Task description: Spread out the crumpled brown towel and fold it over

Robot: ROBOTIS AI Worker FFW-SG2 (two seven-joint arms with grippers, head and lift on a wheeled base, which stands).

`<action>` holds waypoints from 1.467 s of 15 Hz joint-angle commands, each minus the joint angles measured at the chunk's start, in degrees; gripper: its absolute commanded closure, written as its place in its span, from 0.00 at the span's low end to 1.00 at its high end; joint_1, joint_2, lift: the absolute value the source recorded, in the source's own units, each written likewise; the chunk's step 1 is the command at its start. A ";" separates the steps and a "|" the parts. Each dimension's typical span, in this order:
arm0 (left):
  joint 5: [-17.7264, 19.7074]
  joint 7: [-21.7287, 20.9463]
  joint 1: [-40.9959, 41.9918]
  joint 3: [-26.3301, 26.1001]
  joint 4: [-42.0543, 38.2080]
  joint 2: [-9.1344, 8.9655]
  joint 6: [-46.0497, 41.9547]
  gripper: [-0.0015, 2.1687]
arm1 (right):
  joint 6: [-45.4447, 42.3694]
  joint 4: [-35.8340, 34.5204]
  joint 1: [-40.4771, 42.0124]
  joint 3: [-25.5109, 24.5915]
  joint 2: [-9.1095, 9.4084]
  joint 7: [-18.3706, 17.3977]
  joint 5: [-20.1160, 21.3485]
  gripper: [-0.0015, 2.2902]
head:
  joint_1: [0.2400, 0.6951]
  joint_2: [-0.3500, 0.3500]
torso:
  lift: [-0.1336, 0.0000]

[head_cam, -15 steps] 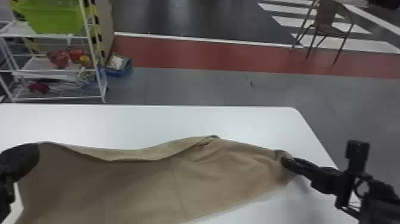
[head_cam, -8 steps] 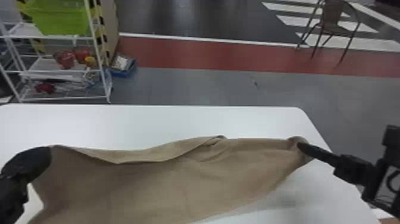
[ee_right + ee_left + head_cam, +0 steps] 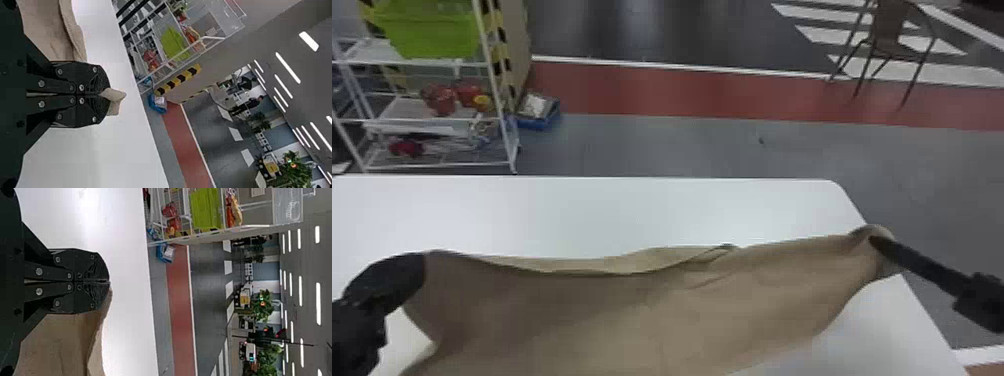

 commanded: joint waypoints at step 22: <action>-2.42 -2.37 -2.21 -1.96 2.32 0.00 0.97 0.80 | -17.66 7.70 11.12 -5.44 -3.11 5.70 4.36 0.79 | 1.00 0.08 | 0.08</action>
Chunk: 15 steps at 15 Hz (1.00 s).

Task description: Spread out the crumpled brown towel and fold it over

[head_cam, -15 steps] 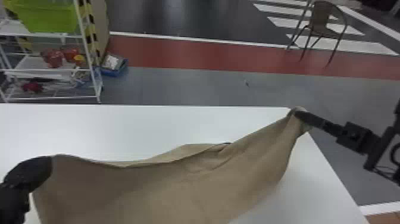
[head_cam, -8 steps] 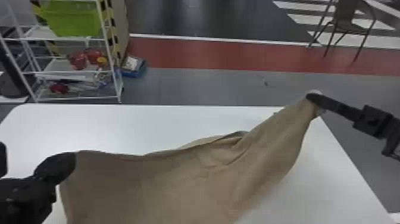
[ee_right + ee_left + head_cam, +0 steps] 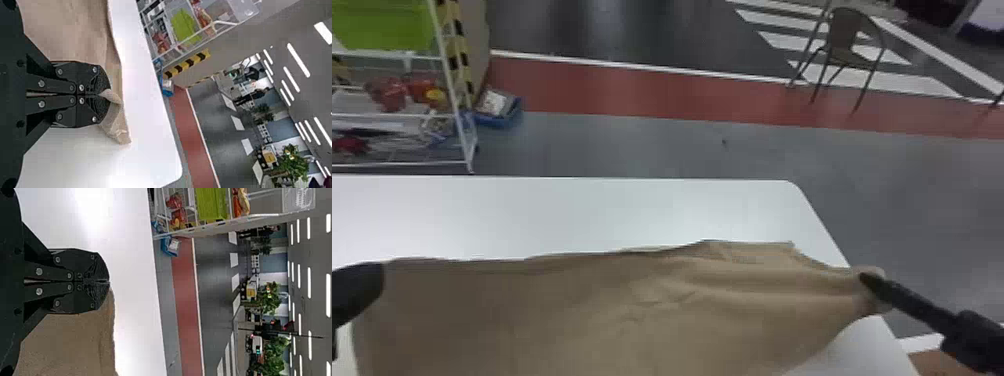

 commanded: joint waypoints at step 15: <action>-3.83 0.70 -3.24 -2.75 1.84 -0.35 -0.01 0.80 | -19.75 29.53 -27.69 15.73 -12.36 -0.75 21.36 0.18 | 1.00 0.00 | 0.08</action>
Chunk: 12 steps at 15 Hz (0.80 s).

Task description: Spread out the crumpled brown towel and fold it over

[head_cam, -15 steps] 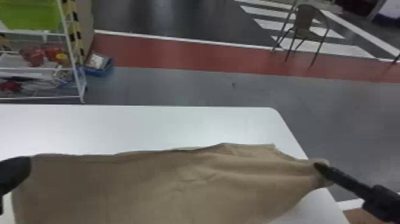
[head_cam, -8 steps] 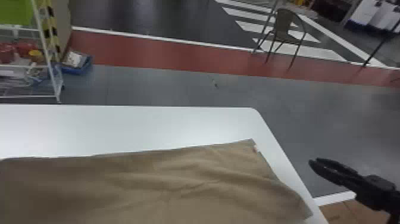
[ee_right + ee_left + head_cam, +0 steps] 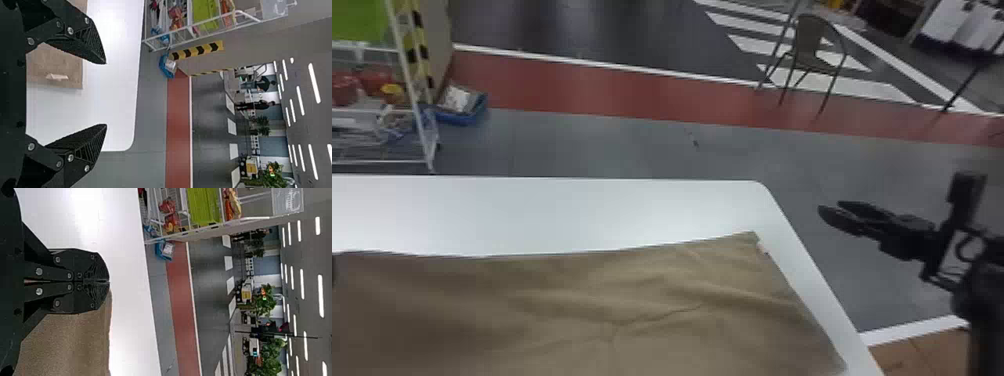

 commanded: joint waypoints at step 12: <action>-0.80 -0.63 -0.41 -0.26 1.56 -0.11 -0.02 0.80 | -35.67 25.57 -6.51 15.53 -1.26 -4.01 14.07 0.20 | 1.00 0.15 | 0.08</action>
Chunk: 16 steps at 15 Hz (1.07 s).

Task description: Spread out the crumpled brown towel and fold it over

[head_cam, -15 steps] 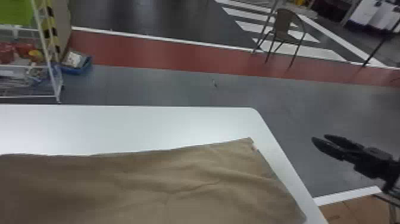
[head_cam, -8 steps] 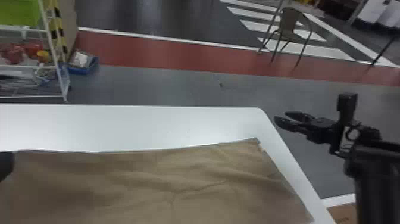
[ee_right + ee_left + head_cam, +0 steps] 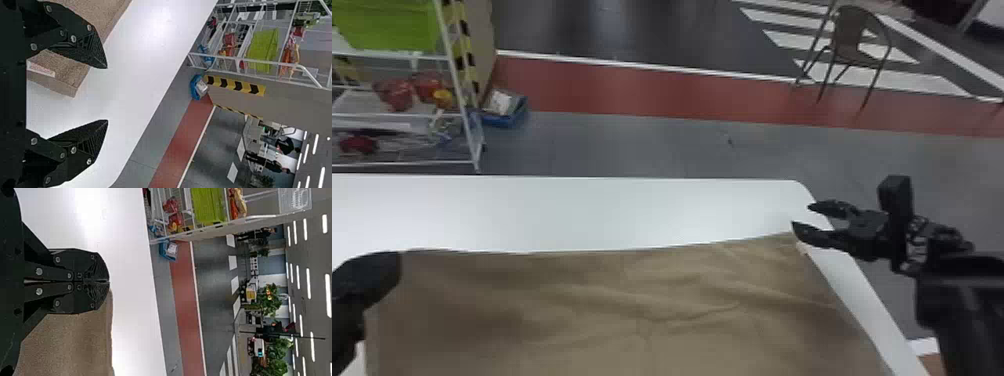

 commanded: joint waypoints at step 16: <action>-1.14 0.00 0.80 -0.61 -0.37 0.00 0.00 0.80 | 20.28 9.58 -11.04 11.96 -3.83 4.56 5.23 0.21 | 1.00 0.14 | 0.08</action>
